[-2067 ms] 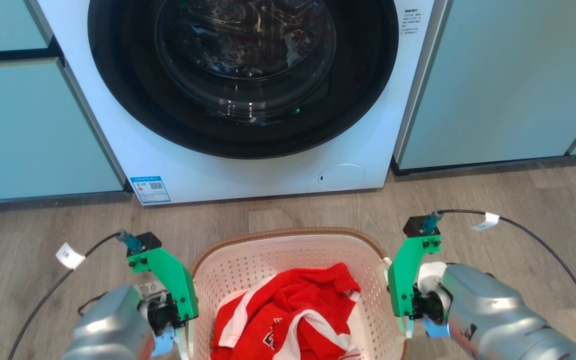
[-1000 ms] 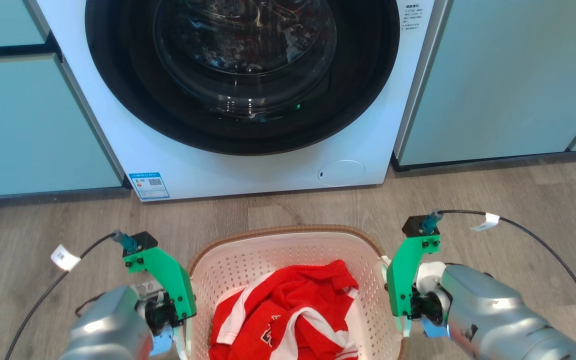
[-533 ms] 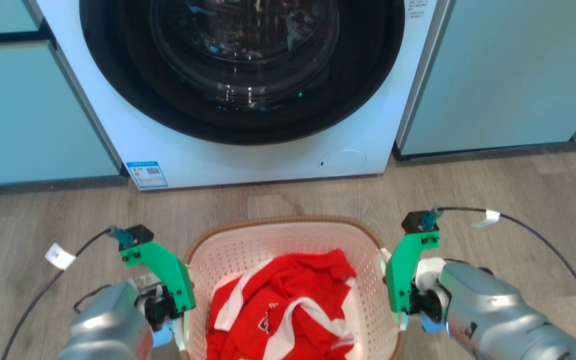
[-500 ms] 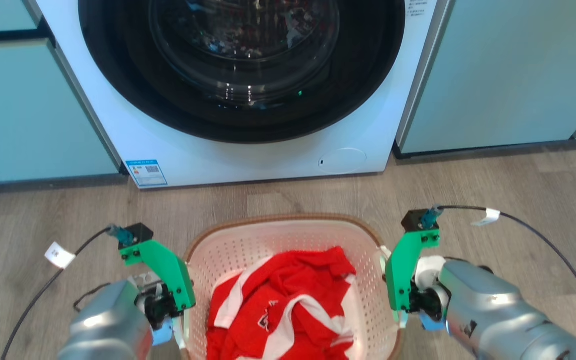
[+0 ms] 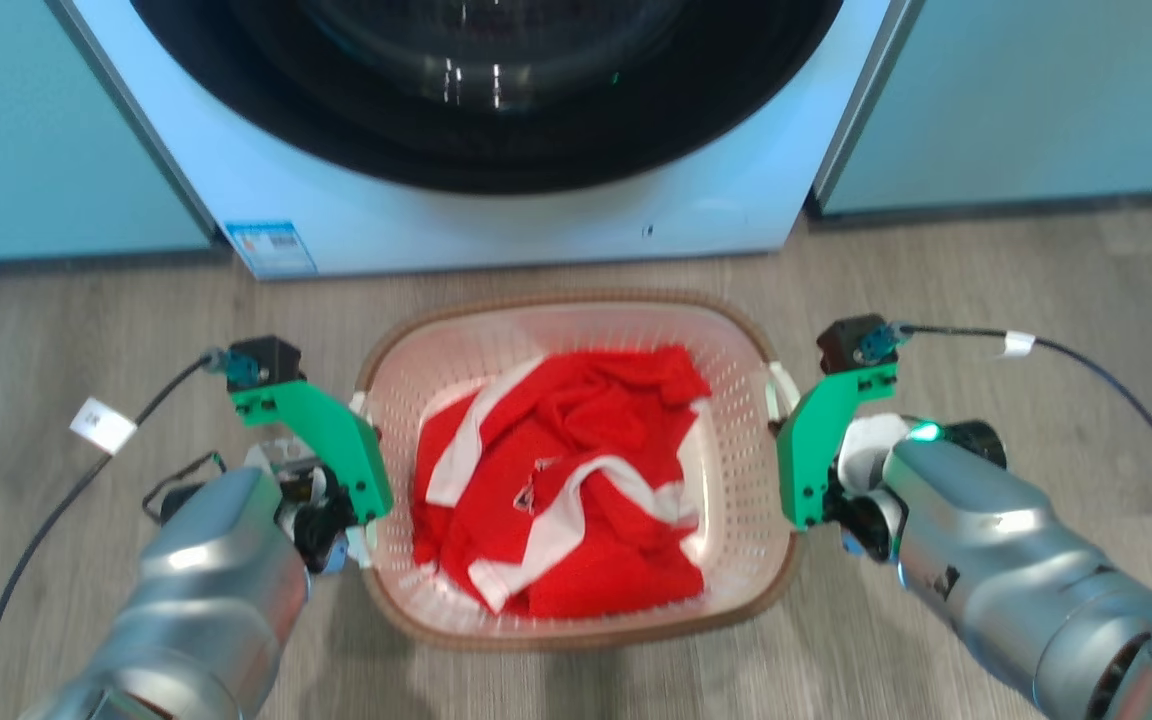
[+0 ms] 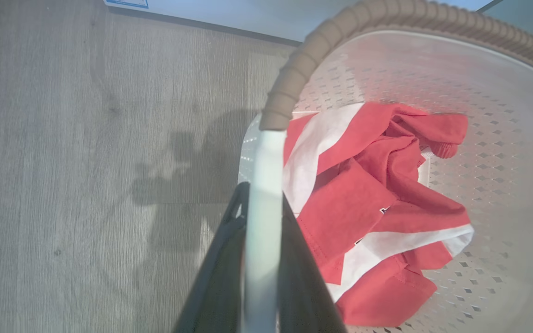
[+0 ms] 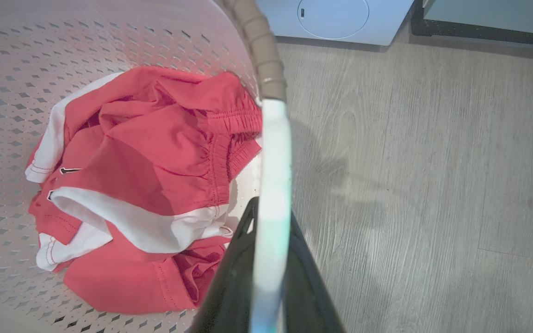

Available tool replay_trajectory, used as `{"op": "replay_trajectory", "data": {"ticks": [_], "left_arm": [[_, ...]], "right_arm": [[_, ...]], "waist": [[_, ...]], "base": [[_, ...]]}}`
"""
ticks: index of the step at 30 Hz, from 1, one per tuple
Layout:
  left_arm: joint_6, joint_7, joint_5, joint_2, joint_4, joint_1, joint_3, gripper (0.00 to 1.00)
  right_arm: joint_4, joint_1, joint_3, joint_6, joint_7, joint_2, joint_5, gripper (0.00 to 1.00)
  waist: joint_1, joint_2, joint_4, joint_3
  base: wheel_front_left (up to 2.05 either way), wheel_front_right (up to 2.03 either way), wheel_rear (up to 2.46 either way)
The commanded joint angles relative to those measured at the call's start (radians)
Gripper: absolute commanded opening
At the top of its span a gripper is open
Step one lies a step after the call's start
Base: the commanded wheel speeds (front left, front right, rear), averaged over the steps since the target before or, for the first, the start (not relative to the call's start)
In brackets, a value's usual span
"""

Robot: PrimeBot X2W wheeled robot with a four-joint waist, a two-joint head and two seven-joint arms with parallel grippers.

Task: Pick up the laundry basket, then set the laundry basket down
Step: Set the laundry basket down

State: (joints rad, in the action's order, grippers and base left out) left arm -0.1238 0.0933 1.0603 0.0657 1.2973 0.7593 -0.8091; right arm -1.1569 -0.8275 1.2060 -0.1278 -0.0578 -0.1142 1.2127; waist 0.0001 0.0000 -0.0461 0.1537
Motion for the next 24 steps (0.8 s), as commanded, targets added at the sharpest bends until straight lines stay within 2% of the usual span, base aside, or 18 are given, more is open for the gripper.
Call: {"op": "replay_trajectory", "data": {"ticks": [1, 13, 24], "left_arm": [[0.002, -0.034, -0.005, 0.036, -0.018, 0.077, 0.020, 0.00], [0.034, -0.138, -0.039, 0.013, -0.012, 0.159, -0.003, 0.00], [0.047, -0.210, -0.055, -0.005, -0.009, 0.208, -0.021, 0.00]], "right_arm": [[-0.006, -0.010, 0.011, -0.003, 0.017, -0.019, -0.013, 0.00], [-0.048, -0.098, 0.032, -0.003, 0.159, -0.022, -0.072, 0.00], [-0.089, -0.145, 0.039, -0.003, 0.247, -0.022, -0.100, 0.00]], "waist": [[-0.0001, 0.0000, 0.006, 0.057], [-0.0001, 0.0000, 0.022, 0.276], [-0.0001, 0.0000, 0.030, 0.457]], "base": [[0.00, 0.00, 0.00], [0.00, 0.00, 0.00], [0.00, 0.00, 0.00]]}}
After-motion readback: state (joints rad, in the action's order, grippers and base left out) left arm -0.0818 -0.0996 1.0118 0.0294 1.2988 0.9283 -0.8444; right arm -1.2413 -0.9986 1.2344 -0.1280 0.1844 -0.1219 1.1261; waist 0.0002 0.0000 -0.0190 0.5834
